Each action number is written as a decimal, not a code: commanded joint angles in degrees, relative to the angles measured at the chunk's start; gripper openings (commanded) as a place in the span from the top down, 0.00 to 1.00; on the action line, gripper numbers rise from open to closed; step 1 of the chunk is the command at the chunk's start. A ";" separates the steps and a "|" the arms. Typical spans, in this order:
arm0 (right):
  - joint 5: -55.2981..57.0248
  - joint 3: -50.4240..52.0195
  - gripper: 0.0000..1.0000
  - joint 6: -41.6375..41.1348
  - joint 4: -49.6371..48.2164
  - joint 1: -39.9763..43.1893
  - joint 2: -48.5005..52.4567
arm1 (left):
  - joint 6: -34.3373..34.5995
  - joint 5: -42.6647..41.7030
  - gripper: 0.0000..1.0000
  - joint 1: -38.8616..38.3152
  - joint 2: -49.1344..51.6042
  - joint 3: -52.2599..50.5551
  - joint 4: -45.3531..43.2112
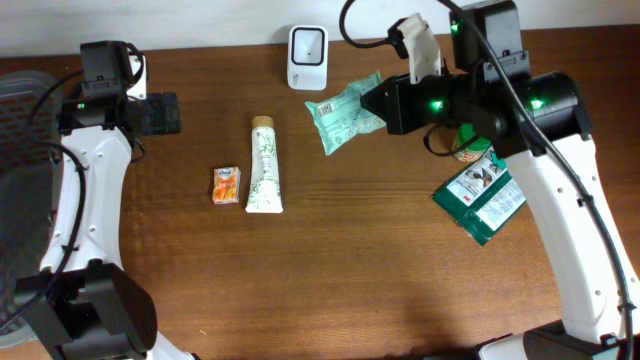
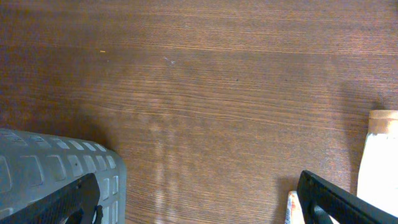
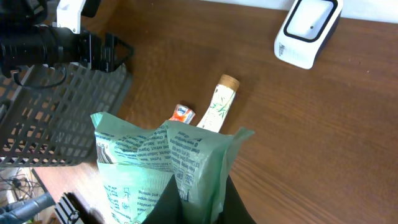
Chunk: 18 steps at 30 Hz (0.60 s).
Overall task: Scan the item barcode
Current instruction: 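Raise the light green packet to the barcode scanner with the right gripper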
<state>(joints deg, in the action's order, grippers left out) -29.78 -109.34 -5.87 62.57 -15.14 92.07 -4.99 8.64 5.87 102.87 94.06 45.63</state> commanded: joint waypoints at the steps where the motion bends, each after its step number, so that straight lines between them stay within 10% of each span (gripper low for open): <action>1: 0.28 -0.83 0.96 -3.10 0.35 0.17 -1.03 | -0.72 0.39 0.01 0.09 0.46 0.72 -0.09; 6: 1.42 -0.83 0.96 -6.73 0.50 -0.66 -0.04 | -0.72 0.39 0.01 0.09 0.46 0.70 -0.09; 12: 31.21 -0.83 0.96 -6.38 -8.13 -10.62 11.52 | -0.72 0.39 0.01 0.09 0.46 0.72 -0.09; 18: 48.96 -0.83 0.96 12.28 -32.39 -12.35 25.79 | -0.72 0.39 0.01 0.09 0.46 0.72 -0.09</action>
<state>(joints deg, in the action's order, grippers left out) 10.48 -109.36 -4.43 36.32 -27.11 114.76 -4.99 8.62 5.87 102.87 94.08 45.74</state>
